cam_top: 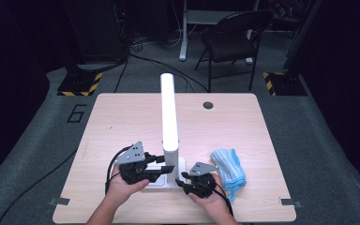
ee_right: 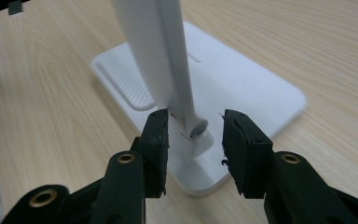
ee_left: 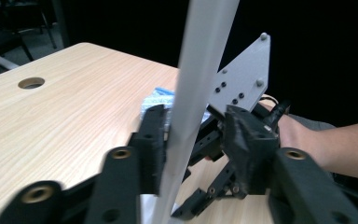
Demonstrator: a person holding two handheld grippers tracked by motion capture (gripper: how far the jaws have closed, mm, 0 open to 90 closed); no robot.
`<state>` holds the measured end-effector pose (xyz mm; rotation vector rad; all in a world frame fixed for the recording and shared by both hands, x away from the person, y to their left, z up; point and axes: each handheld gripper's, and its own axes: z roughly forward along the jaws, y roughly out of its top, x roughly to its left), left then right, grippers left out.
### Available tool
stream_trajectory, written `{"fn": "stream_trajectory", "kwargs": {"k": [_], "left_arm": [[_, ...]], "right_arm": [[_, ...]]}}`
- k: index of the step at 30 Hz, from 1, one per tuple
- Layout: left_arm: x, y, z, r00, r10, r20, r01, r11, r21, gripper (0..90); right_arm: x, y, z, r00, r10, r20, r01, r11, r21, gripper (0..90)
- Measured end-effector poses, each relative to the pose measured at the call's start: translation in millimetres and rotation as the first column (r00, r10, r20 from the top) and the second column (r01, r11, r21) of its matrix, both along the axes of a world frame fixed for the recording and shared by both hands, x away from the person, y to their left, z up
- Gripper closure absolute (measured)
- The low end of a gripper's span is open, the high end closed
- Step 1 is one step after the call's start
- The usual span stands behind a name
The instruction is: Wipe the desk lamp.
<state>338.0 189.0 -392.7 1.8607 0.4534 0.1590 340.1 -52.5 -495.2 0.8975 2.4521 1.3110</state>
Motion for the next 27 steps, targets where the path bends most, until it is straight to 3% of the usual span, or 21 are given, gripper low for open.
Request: {"fn": "stream_trajectory", "kwargs": {"k": [4,17,24,27], "left_arm": [[1.8,-2.2,-0.8,0.9995,0.030,0.004,-0.030,0.9995,0.002,72.7],[2.6,-19.4,1.6,0.9970,0.062,0.045,-0.064,0.9971,0.041,75.1],[7.5,-37.7,1.4,0.9969,0.072,0.032,-0.073,0.9969,0.031,72.8],[9.5,-44.0,1.0,0.9972,0.070,0.025,-0.071,0.9971,0.026,71.7]], "right_arm": [[2.2,-7.2,0.7,0.9992,-0.039,-0.010,0.039,0.999,0.017,62.2],[-2.8,-1.6,3.8,0.9998,-0.020,0.006,0.020,0.999,0.036,52.0],[-1.8,3.5,3.0,0.9972,-0.067,0.032,0.067,0.998,0.010,49.2],[-0.8,2.9,3.4,0.9950,-0.096,0.028,0.095,0.995,0.028,49.2]]}}
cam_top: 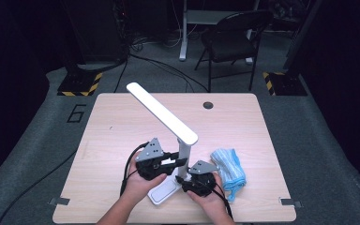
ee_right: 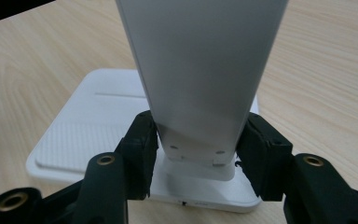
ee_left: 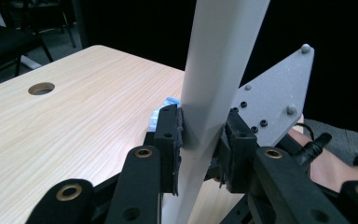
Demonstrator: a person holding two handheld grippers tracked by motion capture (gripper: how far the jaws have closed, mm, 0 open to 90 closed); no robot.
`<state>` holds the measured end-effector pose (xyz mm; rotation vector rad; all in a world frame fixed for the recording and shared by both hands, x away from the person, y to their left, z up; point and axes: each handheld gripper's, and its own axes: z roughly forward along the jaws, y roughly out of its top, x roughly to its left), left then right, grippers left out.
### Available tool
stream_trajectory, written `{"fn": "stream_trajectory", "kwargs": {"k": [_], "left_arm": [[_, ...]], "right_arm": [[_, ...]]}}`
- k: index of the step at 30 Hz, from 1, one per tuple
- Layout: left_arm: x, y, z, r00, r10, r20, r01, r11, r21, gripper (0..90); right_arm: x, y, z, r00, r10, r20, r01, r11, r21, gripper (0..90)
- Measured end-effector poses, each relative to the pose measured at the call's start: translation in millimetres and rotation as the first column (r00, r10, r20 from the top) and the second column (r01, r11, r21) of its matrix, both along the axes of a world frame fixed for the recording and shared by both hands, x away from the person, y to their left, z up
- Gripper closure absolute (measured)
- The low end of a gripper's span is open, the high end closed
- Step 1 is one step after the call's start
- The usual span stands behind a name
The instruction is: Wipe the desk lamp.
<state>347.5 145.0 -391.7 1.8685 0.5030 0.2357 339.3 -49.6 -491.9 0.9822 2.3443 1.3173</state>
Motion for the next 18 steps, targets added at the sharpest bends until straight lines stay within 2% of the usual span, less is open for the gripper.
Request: {"fn": "stream_trajectory", "kwargs": {"k": [2,3,4,5,10,12,14,16,18], "left_arm": [[0.8,-4.2,-0.8,0.9999,0.008,-0.009,-0.008,0.9999,-0.015,70.5],[1.8,-4.9,-0.6,1.0000,0.006,0.003,-0.006,1.0000,-0.006,70.3],[2.0,-5.6,-0.4,1.0000,-0.001,-0.005,0.001,1.0000,-0.007,70.1],[2.4,-5.8,-0.3,1.0000,-0.002,-0.002,0.002,1.0000,-0.005,70.0],[2.5,-4.0,0.3,0.9999,-0.008,-0.015,0.008,1.0000,-0.005,69.8],[2.1,-2.2,0.4,0.9998,-0.007,-0.019,0.007,0.9998,-0.016,69.2],[1.5,0.8,0.9,0.9998,-0.010,-0.019,0.009,0.9997,-0.024,67.6],[1.0,4.8,1.3,0.9996,-0.022,-0.017,0.022,0.9994,-0.025,64.1],[-0.4,8.8,0.6,0.9997,-0.020,-0.013,0.019,0.9996,-0.022,60.4]], "right_arm": [[1.1,-0.3,-0.5,0.9996,-0.026,0.012,0.026,1.000,0.002,48.9],[1.8,-1.3,-0.6,0.9995,-0.025,0.020,0.025,1.000,-0.007,48.9],[2.0,-1.2,-0.4,0.9987,-0.043,0.027,0.043,0.999,-0.009,48.9],[1.2,-1.2,-0.1,0.9987,-0.049,0.018,0.049,0.999,0.001,49.0],[3.3,-2.4,0.5,0.9993,-0.029,0.025,0.029,0.999,0.015,49.3],[3.3,-2.1,0.6,0.9995,-0.027,0.018,0.027,1.000,0.017,49.8],[3.4,-2.0,0.4,0.9994,-0.026,0.020,0.026,1.000,0.017,50.3],[3.8,-3.0,0.9,0.9995,-0.016,0.027,0.017,1.000,-0.008,50.8],[3.7,-2.4,1.0,0.9994,-0.012,0.034,0.012,1.000,-0.002,51.2]]}}
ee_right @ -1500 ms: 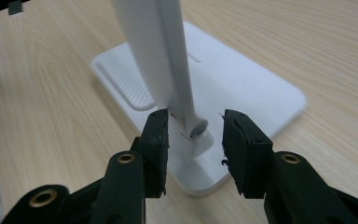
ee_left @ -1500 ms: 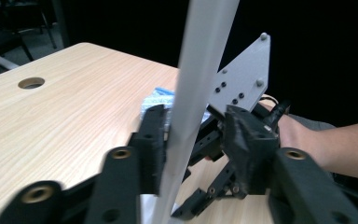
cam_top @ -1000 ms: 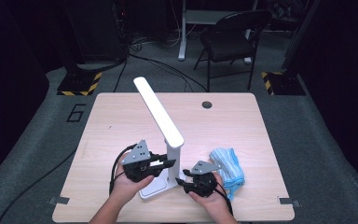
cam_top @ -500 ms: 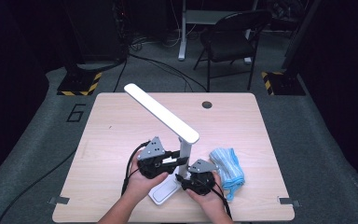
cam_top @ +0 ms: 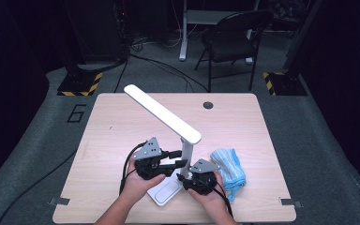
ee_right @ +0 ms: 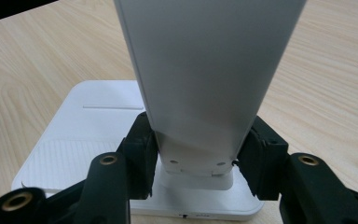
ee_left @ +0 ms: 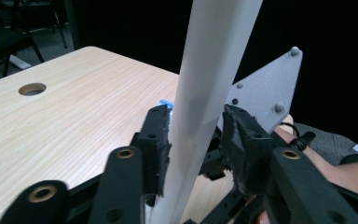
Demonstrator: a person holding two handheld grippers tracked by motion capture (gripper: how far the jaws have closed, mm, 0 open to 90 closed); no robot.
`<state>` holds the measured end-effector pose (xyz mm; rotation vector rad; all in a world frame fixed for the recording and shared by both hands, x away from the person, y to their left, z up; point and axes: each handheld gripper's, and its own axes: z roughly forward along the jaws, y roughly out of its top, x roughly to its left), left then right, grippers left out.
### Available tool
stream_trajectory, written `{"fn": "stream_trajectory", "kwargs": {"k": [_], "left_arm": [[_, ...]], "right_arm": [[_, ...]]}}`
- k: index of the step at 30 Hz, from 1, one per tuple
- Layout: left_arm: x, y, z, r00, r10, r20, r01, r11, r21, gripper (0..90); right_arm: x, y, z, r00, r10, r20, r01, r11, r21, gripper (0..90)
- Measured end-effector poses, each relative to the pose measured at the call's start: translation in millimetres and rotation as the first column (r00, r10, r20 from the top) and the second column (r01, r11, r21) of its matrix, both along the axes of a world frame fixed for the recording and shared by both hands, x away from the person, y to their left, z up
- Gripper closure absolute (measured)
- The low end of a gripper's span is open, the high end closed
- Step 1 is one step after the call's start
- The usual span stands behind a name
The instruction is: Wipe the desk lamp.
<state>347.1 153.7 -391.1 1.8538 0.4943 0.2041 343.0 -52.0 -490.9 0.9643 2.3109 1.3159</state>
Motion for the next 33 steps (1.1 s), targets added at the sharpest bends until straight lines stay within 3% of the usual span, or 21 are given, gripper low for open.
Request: {"fn": "stream_trajectory", "kwargs": {"k": [7,14,18,26,33], "left_arm": [[-6.2,21.7,-6.3,0.9998,0.002,-0.022,-0.002,0.9999,-0.013,49.5],[-7.9,48.1,-18.3,0.9970,0.070,-0.034,-0.070,0.9974,-0.015,46.0],[-7.3,55.9,-31.2,0.9927,0.111,-0.046,-0.111,0.9938,0.005,45.3],[-3.6,64.9,-62.1,0.9878,0.142,-0.063,-0.136,0.9866,0.090,44.4],[0.6,68.9,-83.1,0.9796,0.176,-0.097,-0.167,0.9814,0.095,43.2]], "right_arm": [[-0.3,3.0,-0.1,1.0000,0.002,0.008,-0.002,1.000,-0.013,51.7],[0.4,11.2,1.8,0.9981,0.062,0.004,-0.061,0.997,-0.035,51.9],[5.4,10.8,1.5,0.9975,0.070,0.003,-0.070,0.997,-0.033,51.7],[14.0,7.8,0.0,0.9985,0.052,0.017,-0.051,0.998,-0.021,51.7],[14.3,7.1,-0.9,0.9980,0.054,0.031,-0.054,0.998,-0.023,51.8]]}}
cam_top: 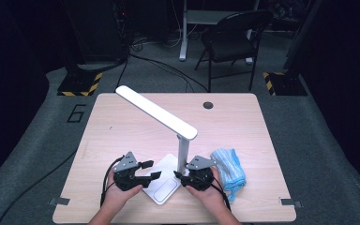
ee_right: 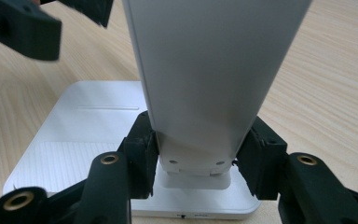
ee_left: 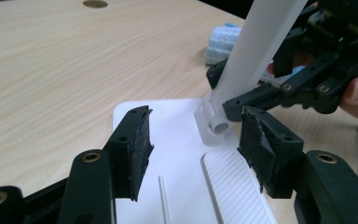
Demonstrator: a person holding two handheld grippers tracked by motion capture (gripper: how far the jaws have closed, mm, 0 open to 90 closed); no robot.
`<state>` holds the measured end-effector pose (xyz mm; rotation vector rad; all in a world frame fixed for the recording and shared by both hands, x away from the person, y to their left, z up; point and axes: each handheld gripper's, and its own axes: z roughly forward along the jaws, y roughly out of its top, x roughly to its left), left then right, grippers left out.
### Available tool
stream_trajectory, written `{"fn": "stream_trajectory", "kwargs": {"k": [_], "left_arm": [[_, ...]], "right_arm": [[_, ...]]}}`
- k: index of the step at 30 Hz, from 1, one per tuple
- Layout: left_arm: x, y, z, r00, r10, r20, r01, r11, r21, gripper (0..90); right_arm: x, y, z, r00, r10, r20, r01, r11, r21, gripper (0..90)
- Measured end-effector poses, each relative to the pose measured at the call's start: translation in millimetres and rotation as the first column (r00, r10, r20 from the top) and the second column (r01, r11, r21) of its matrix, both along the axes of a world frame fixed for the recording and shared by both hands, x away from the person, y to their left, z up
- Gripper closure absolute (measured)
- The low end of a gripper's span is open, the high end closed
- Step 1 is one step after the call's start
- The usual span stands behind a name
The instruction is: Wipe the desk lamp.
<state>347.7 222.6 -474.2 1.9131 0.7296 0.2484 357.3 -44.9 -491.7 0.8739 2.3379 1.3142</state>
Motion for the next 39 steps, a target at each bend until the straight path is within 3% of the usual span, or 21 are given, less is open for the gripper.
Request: {"fn": "stream_trajectory", "kwargs": {"k": [14,22,39], "left_arm": [[1.3,-9.4,-31.4,0.9977,0.008,-0.068,-0.003,0.9976,0.069,42.5],[2.5,-8.4,-37.2,0.9966,0.032,-0.076,-0.027,0.9972,0.070,41.9],[3.5,-13.6,-44.7,0.9948,0.023,-0.100,-0.014,0.9959,0.089,40.7]], "right_arm": [[-7.7,-5.5,-1.3,0.9998,-0.018,0.002,0.018,1.000,0.015,51.8],[-4.8,-3.7,-1.9,0.9996,-0.026,0.009,0.026,1.000,0.013,52.1],[5.8,-2.8,-2.5,0.9987,-0.049,0.016,0.048,0.998,0.029,51.7]]}}
